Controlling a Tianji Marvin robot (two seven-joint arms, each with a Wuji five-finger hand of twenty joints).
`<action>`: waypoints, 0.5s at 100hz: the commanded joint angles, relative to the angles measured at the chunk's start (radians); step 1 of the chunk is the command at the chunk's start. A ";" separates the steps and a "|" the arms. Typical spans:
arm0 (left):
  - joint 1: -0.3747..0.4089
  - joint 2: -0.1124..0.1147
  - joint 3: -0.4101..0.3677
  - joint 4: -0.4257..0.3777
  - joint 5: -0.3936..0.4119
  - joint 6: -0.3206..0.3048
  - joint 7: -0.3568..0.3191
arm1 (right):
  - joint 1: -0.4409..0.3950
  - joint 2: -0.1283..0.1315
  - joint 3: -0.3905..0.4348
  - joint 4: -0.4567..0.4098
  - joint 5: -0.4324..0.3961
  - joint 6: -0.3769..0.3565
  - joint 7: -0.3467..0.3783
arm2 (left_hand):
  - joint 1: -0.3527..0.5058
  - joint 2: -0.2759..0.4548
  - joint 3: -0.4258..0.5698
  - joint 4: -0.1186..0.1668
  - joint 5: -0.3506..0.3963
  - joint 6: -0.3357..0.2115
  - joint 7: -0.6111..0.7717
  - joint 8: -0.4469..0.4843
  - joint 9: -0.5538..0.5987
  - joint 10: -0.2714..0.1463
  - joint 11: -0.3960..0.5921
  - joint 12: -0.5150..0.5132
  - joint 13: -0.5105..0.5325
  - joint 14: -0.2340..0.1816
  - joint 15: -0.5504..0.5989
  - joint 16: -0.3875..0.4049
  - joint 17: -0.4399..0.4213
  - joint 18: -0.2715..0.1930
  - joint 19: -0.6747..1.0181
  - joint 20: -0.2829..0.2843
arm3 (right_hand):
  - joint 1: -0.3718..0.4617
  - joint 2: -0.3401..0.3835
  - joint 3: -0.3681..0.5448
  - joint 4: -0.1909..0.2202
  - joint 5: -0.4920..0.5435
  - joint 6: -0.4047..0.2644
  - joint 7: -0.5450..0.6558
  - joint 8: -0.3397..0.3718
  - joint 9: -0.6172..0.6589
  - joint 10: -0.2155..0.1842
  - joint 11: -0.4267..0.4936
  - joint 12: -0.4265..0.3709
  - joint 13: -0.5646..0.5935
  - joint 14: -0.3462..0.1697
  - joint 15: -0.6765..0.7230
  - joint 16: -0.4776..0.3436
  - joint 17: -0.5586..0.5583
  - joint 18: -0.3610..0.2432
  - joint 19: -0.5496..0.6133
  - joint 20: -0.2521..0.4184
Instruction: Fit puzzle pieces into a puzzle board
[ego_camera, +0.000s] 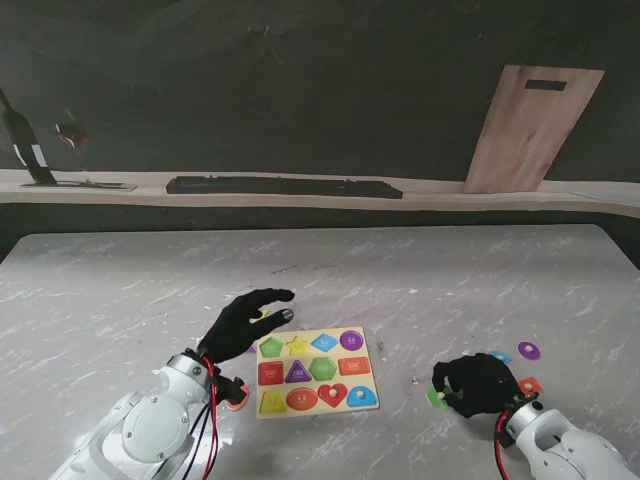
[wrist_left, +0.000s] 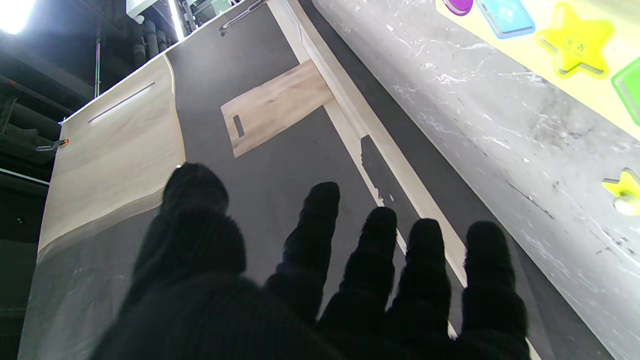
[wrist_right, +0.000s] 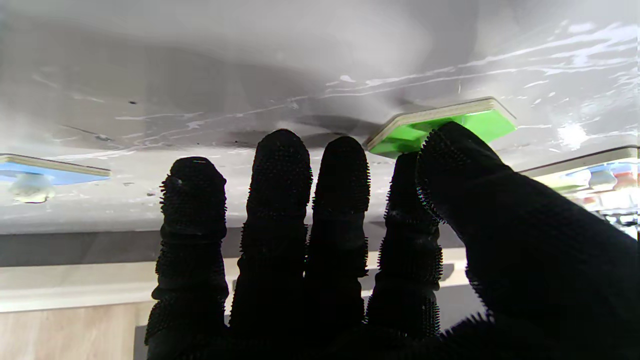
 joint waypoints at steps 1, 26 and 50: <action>0.001 0.000 0.002 -0.001 -0.004 0.004 -0.003 | -0.011 -0.001 -0.008 0.007 -0.005 0.004 0.018 | 0.007 0.028 -0.029 -0.012 0.015 -0.025 -0.014 -0.005 0.000 -0.014 -0.010 -0.011 0.023 -0.018 -0.020 0.004 -0.012 0.008 0.002 0.012 | 0.068 0.010 -0.003 -0.013 0.080 -0.049 0.044 -0.007 0.042 -0.011 -0.001 -0.006 0.022 -0.001 0.034 0.015 0.013 0.006 0.002 0.016; 0.003 0.000 0.000 -0.003 -0.001 0.002 0.000 | -0.008 -0.004 -0.007 -0.003 0.003 -0.021 0.010 | 0.006 0.028 -0.030 -0.012 0.015 -0.028 -0.014 -0.005 0.000 -0.015 -0.009 -0.010 0.025 -0.018 -0.019 0.004 -0.012 0.008 0.001 0.011 | 0.069 -0.001 0.023 0.002 0.106 -0.046 0.055 0.005 0.057 -0.001 0.013 0.015 0.032 0.005 0.060 0.026 0.019 0.011 0.015 0.021; 0.008 -0.001 -0.003 -0.008 -0.001 0.002 0.002 | 0.006 -0.019 -0.017 -0.055 0.038 -0.018 -0.006 | 0.006 0.026 -0.030 -0.012 0.016 -0.028 -0.013 -0.005 0.001 -0.016 -0.010 -0.011 0.025 -0.019 -0.020 0.004 -0.012 0.008 0.001 0.011 | 0.074 -0.020 0.034 0.008 0.120 -0.018 0.047 0.010 0.067 0.024 0.023 0.016 0.048 0.019 0.088 0.034 0.033 0.026 0.044 0.030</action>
